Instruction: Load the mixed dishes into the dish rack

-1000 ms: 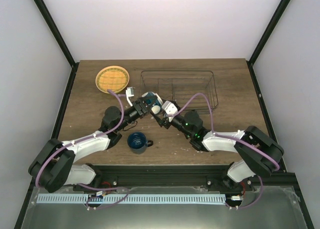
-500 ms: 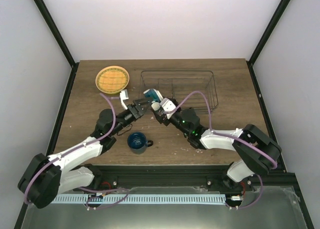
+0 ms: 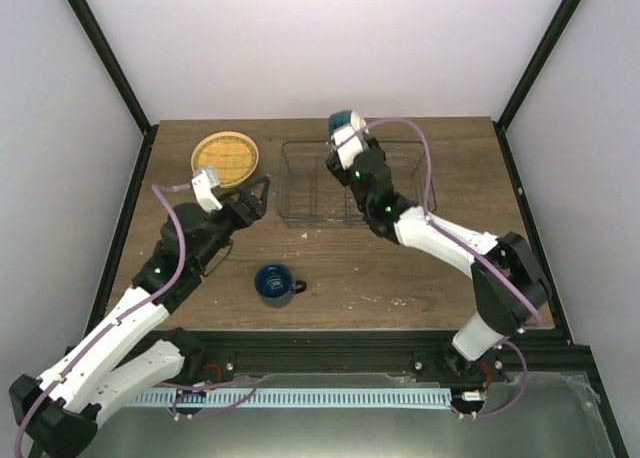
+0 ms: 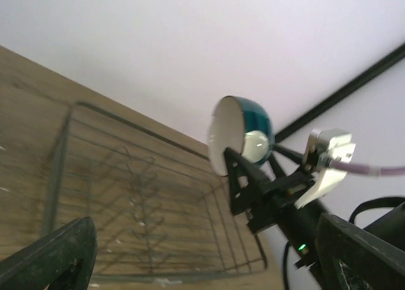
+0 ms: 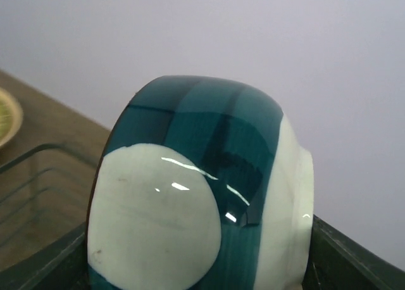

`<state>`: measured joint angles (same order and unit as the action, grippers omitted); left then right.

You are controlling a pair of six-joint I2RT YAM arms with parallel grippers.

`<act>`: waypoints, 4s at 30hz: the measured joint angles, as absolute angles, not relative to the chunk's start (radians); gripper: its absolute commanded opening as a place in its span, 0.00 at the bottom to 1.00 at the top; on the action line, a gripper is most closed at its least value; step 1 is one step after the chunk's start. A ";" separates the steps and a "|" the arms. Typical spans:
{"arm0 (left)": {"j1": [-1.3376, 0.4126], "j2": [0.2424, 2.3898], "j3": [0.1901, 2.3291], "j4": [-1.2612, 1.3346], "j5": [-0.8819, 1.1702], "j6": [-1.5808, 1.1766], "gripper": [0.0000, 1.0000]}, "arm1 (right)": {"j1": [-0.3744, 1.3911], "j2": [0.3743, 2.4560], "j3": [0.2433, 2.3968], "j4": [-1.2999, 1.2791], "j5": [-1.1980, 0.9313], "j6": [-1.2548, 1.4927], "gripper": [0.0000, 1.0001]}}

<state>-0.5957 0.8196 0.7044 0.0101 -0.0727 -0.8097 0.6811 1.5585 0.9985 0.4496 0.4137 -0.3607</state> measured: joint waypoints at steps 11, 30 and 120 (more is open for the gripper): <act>-0.536 0.812 0.722 -0.177 -0.087 -0.722 0.96 | 0.667 1.886 1.582 -0.242 0.743 -0.270 0.07; -0.515 0.740 0.716 -0.221 -0.025 -0.692 0.96 | 0.533 2.011 1.616 -0.641 0.799 -0.064 0.09; -0.509 0.841 0.730 -0.228 0.027 -0.676 0.96 | 0.466 2.078 1.541 -0.514 0.750 -0.264 0.99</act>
